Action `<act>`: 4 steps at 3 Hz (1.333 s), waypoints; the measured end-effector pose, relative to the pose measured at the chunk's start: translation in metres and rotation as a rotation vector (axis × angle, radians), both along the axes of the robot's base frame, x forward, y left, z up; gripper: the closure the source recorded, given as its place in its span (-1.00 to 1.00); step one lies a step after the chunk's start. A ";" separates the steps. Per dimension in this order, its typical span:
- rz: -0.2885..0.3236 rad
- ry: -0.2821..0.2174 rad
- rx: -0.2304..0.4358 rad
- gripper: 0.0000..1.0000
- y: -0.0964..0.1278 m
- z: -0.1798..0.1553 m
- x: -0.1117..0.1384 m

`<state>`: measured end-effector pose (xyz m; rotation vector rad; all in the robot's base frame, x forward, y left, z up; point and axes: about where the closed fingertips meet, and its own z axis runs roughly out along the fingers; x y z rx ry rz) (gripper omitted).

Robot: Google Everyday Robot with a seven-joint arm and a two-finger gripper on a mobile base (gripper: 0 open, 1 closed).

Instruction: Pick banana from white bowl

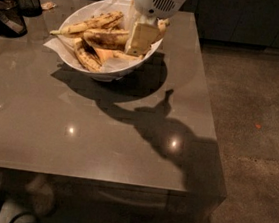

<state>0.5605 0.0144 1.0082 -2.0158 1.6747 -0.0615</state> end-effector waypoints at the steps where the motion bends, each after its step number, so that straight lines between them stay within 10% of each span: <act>1: 0.000 0.000 0.000 1.00 0.000 0.000 0.000; 3: -0.034 0.080 0.031 1.00 -0.012 0.004 -0.094; 4: -0.034 0.086 0.035 1.00 -0.012 0.004 -0.102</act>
Offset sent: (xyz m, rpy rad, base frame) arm -0.1313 -0.0202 0.0140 0.0315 0.0958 -0.0558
